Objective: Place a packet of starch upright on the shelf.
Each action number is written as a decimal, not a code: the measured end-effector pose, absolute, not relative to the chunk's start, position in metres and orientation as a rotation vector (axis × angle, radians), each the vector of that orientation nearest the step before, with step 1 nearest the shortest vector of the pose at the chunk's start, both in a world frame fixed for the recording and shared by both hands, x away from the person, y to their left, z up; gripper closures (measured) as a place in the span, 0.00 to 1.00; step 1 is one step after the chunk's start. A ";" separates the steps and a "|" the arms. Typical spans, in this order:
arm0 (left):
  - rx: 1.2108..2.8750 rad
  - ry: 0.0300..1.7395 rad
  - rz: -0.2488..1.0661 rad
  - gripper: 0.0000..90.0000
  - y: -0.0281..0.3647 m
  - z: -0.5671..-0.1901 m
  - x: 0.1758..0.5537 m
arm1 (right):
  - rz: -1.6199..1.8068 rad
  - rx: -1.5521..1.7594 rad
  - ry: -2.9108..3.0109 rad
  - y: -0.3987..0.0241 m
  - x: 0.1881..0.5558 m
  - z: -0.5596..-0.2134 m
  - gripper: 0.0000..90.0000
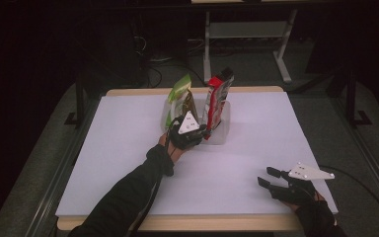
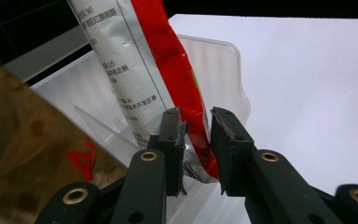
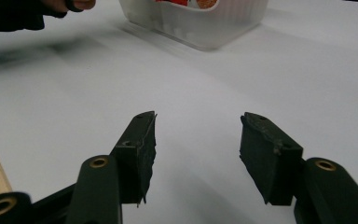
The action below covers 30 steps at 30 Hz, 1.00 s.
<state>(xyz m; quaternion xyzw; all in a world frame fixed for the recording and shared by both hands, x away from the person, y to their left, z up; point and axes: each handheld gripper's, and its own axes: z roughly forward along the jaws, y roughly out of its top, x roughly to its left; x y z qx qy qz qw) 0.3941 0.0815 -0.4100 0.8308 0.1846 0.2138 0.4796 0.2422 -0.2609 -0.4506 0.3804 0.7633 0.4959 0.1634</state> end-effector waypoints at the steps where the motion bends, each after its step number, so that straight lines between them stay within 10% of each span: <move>1: 2.034 0.455 0.533 0.83 0.080 -0.411 0.394 | 1.412 1.085 2.178 -0.261 0.242 -0.451 0.50; 30: 2.100 0.482 0.455 0.94 0.076 -0.422 0.401 | 1.373 1.033 2.213 -0.250 0.241 -0.449 0.49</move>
